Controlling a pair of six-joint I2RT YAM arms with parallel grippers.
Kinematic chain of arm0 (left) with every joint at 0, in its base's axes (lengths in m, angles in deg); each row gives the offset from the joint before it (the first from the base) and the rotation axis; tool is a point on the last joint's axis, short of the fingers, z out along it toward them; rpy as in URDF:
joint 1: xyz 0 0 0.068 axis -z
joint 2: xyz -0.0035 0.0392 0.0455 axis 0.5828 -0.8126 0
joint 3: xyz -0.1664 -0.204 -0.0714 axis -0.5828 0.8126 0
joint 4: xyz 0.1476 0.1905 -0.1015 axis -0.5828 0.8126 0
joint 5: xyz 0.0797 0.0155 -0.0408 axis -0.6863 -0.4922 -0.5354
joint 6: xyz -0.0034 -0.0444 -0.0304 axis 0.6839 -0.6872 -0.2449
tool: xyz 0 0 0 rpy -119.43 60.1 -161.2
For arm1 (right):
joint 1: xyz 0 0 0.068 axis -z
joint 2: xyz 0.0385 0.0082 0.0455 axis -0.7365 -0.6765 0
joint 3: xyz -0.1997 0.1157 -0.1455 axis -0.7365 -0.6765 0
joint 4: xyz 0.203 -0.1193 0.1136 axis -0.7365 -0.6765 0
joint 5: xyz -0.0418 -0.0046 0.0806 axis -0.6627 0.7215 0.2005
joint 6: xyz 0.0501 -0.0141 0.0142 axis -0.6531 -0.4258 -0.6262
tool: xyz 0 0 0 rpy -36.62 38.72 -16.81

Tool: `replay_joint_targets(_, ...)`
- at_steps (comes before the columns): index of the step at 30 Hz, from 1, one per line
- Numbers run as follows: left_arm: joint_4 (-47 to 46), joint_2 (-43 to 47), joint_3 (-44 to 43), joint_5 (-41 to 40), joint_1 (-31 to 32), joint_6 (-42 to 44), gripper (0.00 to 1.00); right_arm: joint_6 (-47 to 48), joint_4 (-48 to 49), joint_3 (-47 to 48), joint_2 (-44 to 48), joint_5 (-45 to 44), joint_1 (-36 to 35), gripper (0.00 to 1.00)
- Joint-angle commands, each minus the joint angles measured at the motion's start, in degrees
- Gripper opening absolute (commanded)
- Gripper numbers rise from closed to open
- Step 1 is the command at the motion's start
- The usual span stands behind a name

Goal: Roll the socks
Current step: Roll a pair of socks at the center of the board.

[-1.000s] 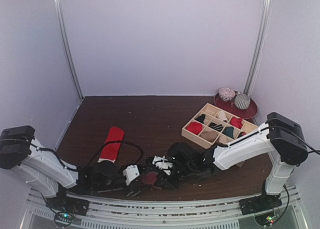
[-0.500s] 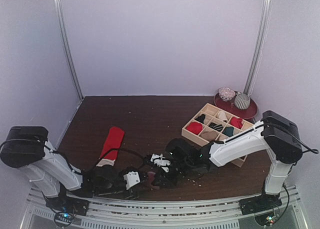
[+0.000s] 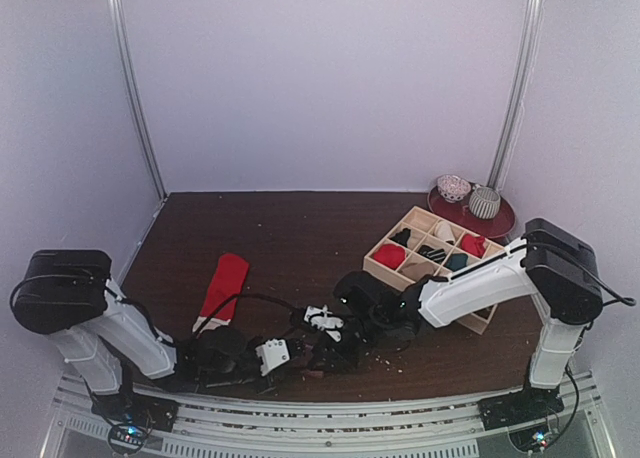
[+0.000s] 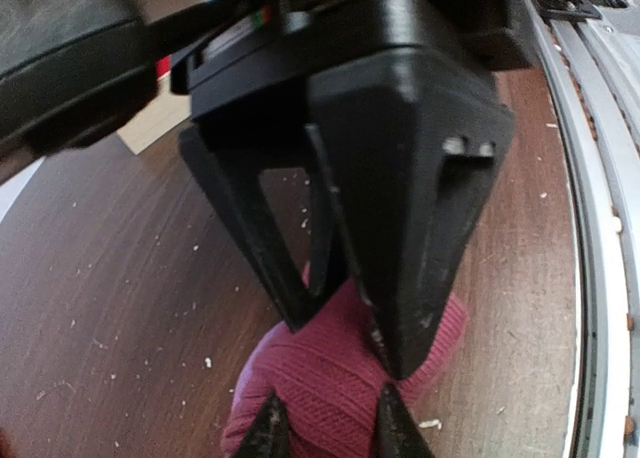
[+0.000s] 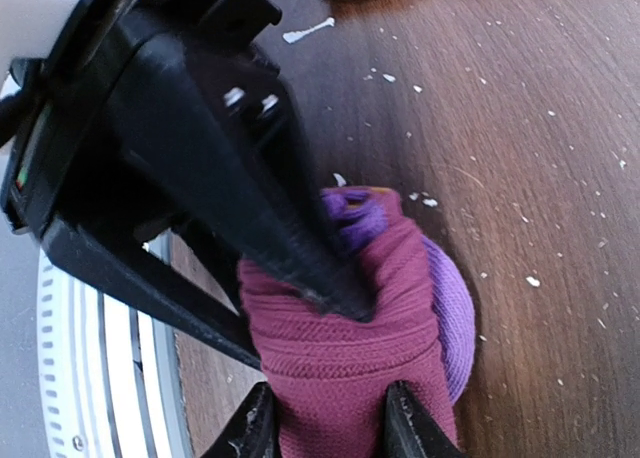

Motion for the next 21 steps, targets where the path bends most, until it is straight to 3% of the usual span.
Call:
replay_joint_targets(1,5.67,-3.63,-3.25,2.59,-1.22,-4.9,0.17,1.19,-17.38,-3.3,-4.36,-1.22,-0.52,0.35)
replay_joint_targets(6,12.21,-4.18,-4.87,4.74,-1.81,-12.29,0.15,-1.19,-16.03,-4.51,5.4,-9.33,0.16,0.38)
replay_joint_targets(9,15.82,-4.8,-5.57,5.55,-1.83,-15.81,0.15,-2.78,-14.32,-6.62,14.17,-19.39,0.15,0.42)
replay_joint_targets(12,16.74,-5.81,-5.17,6.12,-1.9,-18.34,0.15,-2.72,-13.96,-8.91,22.91,-28.95,0.18,0.58)
replay_joint_targets(16,16.98,-7.16,-4.65,7.78,-2.07,-21.05,0.15,-2.3,-12.79,-12.36,33.77,-37.44,0.65,0.96)
replay_joint_targets(17,16.97,-7.47,-4.55,8.44,-2.15,-21.7,0.15,-3.23,-11.63,-13.34,36.19,-38.89,1.08,0.99)
replay_joint_targets(21,17.51,-8.82,-4.53,10.68,-2.36,-23.25,0.14,-8.02,-4.34,-19.24,45.23,-42.22,2.82,1.0)
